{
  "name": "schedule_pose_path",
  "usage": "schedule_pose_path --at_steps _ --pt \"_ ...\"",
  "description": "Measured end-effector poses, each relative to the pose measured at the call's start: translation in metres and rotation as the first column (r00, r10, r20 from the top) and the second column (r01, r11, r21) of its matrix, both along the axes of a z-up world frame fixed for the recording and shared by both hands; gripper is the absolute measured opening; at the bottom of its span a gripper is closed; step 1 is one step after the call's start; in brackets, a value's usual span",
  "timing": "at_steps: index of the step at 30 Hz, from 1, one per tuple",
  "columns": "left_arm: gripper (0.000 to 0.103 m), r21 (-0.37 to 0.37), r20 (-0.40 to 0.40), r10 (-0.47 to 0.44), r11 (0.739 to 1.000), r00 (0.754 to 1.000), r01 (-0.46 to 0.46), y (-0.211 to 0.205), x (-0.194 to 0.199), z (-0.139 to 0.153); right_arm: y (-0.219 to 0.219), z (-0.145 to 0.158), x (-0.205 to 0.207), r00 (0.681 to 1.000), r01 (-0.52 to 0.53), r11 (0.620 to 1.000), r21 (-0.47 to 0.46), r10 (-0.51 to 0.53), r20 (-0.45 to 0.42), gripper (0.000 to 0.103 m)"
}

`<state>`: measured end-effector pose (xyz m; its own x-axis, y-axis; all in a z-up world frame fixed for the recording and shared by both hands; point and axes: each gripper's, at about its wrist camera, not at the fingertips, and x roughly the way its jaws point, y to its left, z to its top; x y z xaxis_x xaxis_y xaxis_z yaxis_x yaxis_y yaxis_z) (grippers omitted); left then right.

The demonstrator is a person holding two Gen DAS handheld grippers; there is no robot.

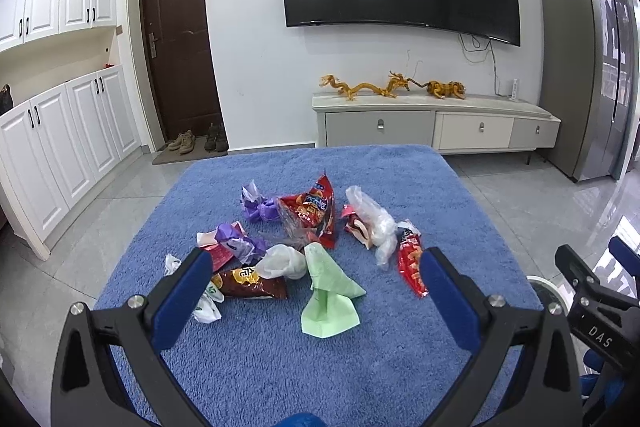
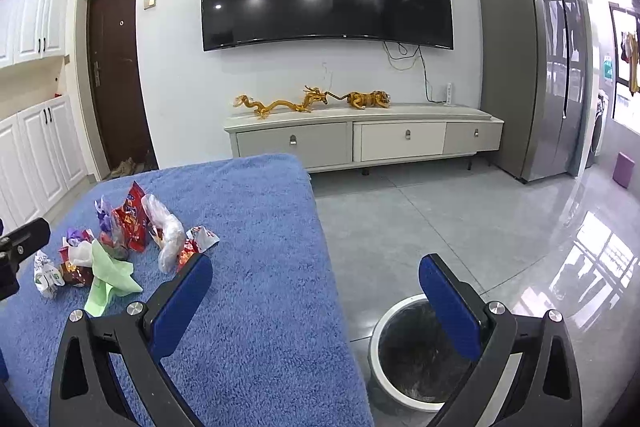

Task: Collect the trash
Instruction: 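Move both tools toward the pile of wrappers on the blue blanket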

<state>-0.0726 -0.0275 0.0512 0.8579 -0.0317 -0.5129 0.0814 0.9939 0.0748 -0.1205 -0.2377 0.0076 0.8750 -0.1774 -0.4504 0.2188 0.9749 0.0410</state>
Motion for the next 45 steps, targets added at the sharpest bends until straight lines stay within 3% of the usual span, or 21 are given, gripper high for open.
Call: schedule_pose_path --at_steps 19,27,34,40,45 --pt "0.103 0.008 -0.032 -0.085 0.996 0.996 0.085 -0.013 0.015 -0.009 -0.011 -0.008 0.015 1.000 0.014 1.000 0.001 -0.014 -0.023 0.103" --pt "0.103 0.016 -0.030 -0.154 0.988 0.988 0.154 -0.027 0.015 -0.008 -0.018 -0.010 0.018 0.999 0.025 0.998 0.064 -0.023 -0.027 0.103" --pt "0.103 -0.005 -0.019 -0.221 0.975 0.975 0.221 -0.032 0.013 -0.006 -0.022 -0.008 0.014 0.997 0.056 0.998 0.001 -0.056 -0.044 0.103" --pt "0.103 0.032 -0.008 -0.281 0.959 0.960 0.281 -0.030 0.004 -0.009 -0.020 -0.004 0.015 0.995 0.075 0.996 -0.038 -0.077 -0.068 0.103" --pt "0.103 0.063 -0.082 -0.278 0.957 0.957 0.283 -0.024 0.008 -0.023 -0.005 -0.010 0.026 0.992 0.020 1.000 -0.024 -0.023 -0.123 0.103"
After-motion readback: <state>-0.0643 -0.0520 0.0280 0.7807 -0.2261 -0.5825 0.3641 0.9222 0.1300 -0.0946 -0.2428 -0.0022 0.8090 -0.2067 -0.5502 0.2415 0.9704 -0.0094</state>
